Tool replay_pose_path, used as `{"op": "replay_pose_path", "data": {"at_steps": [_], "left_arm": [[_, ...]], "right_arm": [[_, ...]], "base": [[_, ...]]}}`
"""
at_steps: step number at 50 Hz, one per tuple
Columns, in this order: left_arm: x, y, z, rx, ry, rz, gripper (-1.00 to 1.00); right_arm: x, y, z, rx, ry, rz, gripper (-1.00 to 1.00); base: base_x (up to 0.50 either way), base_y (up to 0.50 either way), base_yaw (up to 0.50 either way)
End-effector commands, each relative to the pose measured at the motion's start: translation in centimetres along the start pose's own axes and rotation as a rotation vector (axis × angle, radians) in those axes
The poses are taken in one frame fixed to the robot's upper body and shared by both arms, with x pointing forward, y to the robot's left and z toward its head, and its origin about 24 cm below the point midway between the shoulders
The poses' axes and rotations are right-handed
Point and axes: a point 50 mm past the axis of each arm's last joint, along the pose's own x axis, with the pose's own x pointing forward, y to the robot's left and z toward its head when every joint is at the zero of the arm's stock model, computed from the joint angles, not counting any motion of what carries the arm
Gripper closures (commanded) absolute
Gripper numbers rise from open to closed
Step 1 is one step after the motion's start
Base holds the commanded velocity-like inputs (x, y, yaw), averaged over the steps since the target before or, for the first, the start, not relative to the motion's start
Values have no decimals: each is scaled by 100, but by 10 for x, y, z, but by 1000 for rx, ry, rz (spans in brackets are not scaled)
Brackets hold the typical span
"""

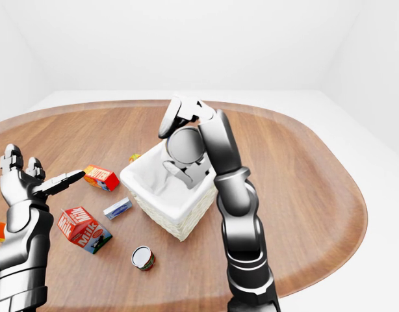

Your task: Pick up the alphabet soup, and put it in the basket.

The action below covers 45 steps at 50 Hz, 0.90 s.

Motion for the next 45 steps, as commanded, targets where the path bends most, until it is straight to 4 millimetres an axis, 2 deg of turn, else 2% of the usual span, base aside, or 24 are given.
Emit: {"op": "replay_pose_path", "data": {"at_steps": [1,16,20,25,31,37,45], "left_arm": [[0,0,1,-1,0,0,-100],[0,0,1,-1,0,0,-100],[0,0,0,-1,1,0,-100],[1,0,1,-2,4,2,-100],[0,0,2,-2,3,0,-100],[0,0,2,-2,2,0,-100],[0,0,1,-1,2,-1,-100]], "right_arm": [[6,-9,-9,59,14,-68,100],[6,-10,-8,66,10,-72,100],[20,-10,-29,81,76,-55,100],[30,2,-54,104,178,0,100],[35,12,-67,128,234,32,100],[35,20,-63,123,217,107,100],[36,44,-61,96,223,239,100]], "base": [[0,0,0],[0,0,0],[0,0,0],[0,0,0],[0,0,0],[0,0,0],[0,0,0]]}}
